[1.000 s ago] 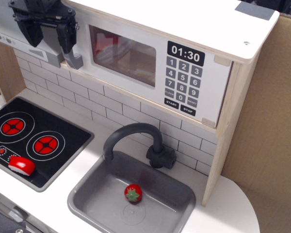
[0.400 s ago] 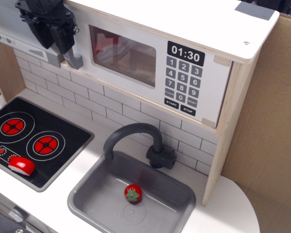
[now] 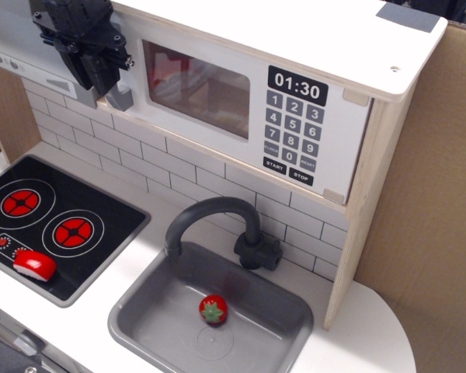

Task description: Open microwave

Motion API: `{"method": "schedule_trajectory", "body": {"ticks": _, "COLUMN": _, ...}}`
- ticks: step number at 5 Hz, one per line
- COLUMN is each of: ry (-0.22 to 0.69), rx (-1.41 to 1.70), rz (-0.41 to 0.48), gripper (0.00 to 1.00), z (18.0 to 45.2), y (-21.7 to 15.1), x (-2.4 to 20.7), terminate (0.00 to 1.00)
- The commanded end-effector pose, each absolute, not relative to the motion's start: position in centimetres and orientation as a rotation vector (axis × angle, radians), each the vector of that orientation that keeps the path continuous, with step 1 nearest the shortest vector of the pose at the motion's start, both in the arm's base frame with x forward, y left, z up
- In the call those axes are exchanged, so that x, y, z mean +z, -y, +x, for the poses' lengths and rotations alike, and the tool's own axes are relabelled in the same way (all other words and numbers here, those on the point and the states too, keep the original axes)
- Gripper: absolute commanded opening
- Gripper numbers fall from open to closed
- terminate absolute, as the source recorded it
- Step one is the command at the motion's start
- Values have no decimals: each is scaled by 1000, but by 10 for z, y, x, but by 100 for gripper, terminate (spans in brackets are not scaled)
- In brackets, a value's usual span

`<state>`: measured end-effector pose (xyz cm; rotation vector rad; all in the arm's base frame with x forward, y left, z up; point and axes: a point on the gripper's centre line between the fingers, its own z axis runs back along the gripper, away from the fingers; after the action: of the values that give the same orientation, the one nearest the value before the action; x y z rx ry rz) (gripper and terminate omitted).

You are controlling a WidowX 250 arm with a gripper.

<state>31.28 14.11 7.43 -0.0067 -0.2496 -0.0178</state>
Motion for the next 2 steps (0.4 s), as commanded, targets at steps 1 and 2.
{"method": "schedule_trajectory", "body": {"ticks": 1, "ry": 287, "rx": -54, "rz": 14, "gripper": 0, "z": 270, "y": -136, "x": 93, "terminate": 0}}
{"method": "schedule_trajectory", "body": {"ticks": 2, "ry": 277, "rx": -91, "rz": -3, "gripper": 0, "z": 246, "y": -136, "x": 95, "terminate": 0}}
